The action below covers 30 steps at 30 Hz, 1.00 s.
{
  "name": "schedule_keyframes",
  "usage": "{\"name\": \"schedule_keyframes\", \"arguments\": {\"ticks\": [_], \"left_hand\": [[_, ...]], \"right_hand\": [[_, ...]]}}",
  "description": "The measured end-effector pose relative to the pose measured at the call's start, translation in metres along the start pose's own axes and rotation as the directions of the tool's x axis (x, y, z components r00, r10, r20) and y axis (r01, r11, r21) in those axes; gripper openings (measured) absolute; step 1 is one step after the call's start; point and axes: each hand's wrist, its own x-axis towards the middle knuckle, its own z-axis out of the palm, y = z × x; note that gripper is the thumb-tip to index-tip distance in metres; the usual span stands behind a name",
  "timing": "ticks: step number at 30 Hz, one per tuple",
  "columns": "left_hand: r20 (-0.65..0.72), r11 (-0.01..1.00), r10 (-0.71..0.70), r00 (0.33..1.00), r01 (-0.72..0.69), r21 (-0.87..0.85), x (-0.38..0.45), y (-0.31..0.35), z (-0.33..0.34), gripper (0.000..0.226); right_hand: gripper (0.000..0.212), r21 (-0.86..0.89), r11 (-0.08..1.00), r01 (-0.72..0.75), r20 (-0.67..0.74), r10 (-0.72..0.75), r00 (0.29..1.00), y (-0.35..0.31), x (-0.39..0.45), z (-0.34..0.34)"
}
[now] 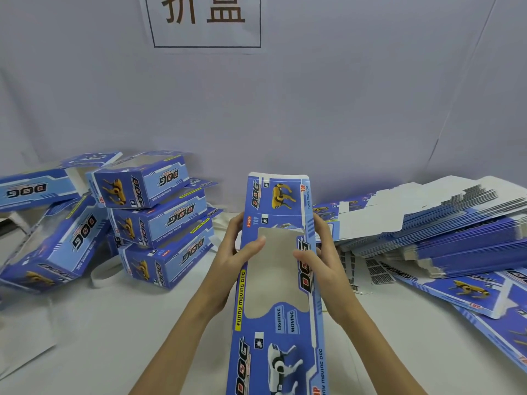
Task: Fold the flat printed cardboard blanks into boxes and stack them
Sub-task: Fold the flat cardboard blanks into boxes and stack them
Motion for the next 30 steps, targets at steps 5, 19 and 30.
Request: {"name": "schedule_keyframes", "arguments": {"ticks": [5, 19, 30], "left_hand": [[0.070, 0.999, -0.044, 0.997, 0.045, -0.004, -0.001, 0.000, -0.004, 0.047], [0.083, 0.999, -0.032, 0.996, 0.028, 0.046, 0.001, 0.004, -0.013, 0.060], [0.004, 0.996, -0.062, 0.998, 0.062, 0.068, 0.002, 0.003, -0.018, 0.055]], "right_hand": [[0.042, 0.006, 0.997, -0.074, -0.060, 0.074, 0.995, -0.001, 0.003, -0.004], [0.046, -0.013, 0.998, -0.067, -0.057, 0.066, 0.996, 0.005, 0.003, -0.001], [0.038, 0.079, 0.987, -0.138, -0.001, 0.138, 0.990, 0.006, 0.001, 0.004]]}}
